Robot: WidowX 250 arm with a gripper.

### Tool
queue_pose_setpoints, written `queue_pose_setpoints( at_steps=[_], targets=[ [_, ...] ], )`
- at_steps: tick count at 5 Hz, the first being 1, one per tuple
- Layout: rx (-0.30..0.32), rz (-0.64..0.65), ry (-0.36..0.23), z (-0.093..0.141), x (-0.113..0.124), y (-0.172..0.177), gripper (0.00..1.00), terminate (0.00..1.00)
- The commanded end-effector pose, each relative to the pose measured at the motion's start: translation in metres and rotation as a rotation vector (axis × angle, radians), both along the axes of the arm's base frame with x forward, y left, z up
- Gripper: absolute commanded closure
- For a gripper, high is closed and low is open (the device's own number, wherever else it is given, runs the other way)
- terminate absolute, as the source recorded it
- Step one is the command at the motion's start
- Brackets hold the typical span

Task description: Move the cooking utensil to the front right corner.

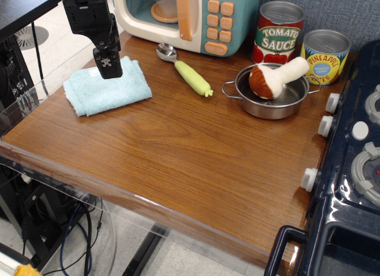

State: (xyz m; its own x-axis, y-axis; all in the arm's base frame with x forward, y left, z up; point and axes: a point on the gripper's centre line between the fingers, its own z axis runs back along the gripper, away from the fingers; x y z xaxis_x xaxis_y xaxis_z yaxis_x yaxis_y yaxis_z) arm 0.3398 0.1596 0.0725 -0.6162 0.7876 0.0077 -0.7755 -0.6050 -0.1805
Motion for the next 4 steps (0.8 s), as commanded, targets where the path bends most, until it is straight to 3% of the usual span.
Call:
queue_pose_setpoints(
  at_steps=[1,2,4],
  targets=[
    [0.0,0.0,0.0,0.0,0.0,0.0,0.0,0.0],
    [0.073,-0.153,0.034,0.002,0.009,-0.012,0.0,0.0],
    [0.153,-0.506,0.088,0.004,0.029,-0.036,0.0,0.0]
  ],
)
